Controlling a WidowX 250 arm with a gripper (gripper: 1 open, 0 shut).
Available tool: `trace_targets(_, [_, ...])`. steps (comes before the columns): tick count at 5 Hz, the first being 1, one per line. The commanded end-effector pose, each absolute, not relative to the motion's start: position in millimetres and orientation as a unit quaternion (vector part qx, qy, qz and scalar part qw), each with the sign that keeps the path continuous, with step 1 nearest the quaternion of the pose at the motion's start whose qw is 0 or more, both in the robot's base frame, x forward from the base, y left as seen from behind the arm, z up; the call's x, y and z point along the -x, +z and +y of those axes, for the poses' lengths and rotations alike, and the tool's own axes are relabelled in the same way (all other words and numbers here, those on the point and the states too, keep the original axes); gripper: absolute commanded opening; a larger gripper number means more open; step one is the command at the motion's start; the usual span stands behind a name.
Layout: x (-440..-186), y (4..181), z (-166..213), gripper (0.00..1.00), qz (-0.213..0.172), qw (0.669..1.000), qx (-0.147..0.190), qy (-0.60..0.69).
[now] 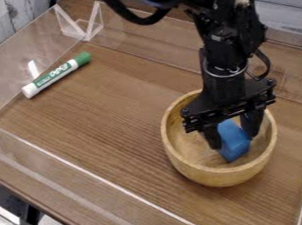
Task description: Remove the blue block from inside the brown bowl and put it on the table
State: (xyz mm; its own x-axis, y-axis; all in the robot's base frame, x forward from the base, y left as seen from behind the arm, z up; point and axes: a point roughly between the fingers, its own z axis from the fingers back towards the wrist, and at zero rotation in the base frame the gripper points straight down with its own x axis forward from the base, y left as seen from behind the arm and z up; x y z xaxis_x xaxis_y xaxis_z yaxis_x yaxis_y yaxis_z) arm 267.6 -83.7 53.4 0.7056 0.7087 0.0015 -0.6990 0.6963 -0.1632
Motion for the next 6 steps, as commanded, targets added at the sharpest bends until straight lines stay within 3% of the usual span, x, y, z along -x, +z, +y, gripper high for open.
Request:
trace_targets(1, [-271.9,61.2,-81.5,0.0,-0.042,0.921,0.079,0.378])
trace_targets(6, [-261.9,82.2,-73.9,0.0,-0.034,0.937,0.05,0.344])
